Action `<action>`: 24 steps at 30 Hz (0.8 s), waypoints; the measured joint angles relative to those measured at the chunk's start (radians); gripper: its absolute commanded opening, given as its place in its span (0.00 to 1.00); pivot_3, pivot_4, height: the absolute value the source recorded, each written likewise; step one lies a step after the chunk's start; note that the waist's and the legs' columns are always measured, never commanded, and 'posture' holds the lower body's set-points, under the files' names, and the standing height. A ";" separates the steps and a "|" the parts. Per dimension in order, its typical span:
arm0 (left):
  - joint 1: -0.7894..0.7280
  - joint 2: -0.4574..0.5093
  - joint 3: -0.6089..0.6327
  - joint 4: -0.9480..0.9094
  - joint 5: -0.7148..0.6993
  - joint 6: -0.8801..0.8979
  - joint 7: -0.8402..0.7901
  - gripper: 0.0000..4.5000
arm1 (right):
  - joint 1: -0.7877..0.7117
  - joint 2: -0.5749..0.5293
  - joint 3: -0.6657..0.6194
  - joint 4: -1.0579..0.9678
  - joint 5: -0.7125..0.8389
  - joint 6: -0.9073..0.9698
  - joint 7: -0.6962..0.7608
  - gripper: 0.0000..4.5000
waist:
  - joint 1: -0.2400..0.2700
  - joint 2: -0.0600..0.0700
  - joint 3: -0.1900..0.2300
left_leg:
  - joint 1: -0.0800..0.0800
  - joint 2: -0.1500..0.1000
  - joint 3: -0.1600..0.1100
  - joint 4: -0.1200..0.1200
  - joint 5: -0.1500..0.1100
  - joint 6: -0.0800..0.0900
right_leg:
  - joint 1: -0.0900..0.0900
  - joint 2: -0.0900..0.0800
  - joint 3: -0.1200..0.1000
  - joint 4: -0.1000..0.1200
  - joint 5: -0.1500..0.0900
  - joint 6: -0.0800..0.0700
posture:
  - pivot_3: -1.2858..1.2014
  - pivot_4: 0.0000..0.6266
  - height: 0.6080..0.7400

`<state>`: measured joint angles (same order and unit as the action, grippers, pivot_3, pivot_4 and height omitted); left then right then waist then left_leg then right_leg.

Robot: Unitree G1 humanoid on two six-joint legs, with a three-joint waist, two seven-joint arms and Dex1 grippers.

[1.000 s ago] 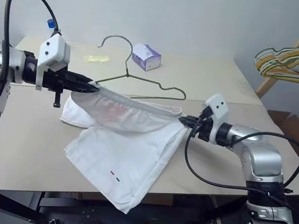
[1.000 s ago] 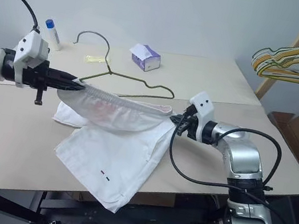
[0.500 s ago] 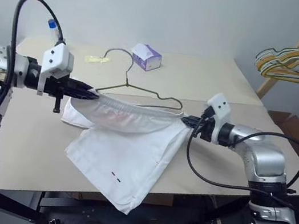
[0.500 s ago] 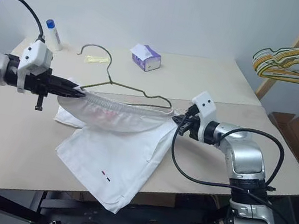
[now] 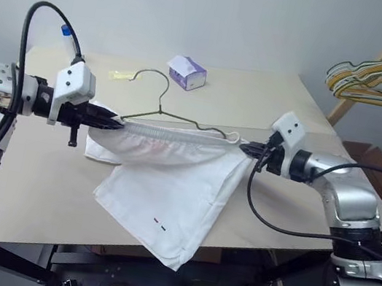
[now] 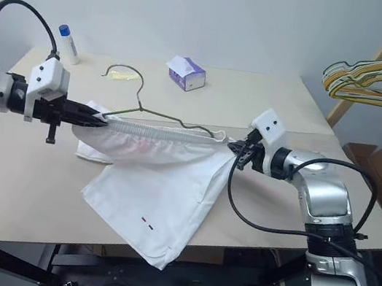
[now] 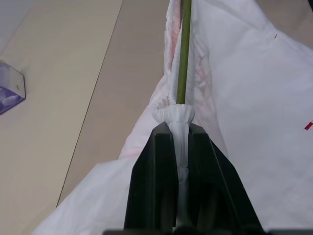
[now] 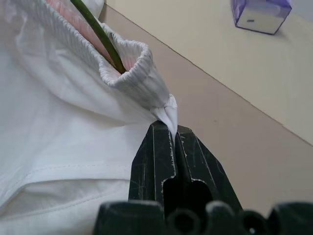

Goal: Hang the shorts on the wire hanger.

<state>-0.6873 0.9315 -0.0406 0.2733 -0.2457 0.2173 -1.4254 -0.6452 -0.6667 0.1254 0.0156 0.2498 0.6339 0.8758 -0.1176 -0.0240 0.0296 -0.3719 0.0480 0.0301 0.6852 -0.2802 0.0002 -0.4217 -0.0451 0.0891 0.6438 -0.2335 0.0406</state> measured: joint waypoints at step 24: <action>-0.016 -0.072 -0.035 -0.021 0.049 -0.021 0.070 0.00 | -0.320 -0.018 0.279 -0.124 -0.209 -0.081 0.157 0.00 | 0.002 0.000 0.000 | 0.000 0.000 0.001 0.000 0.000 0.000 | -0.001 0.000 0.000 0.001 0.000 0.000 | 0.51 0.00 1.00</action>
<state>-0.7035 0.8592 -0.0753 0.2522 -0.1969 0.1967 -1.3555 -0.9651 -0.6844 0.4045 -0.1083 0.0409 0.5530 1.0323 -0.1159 -0.0236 0.0299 -0.3718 0.0481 0.0307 0.6852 -0.2802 0.0003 -0.4226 -0.0450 0.0893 0.6447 -0.2338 0.0402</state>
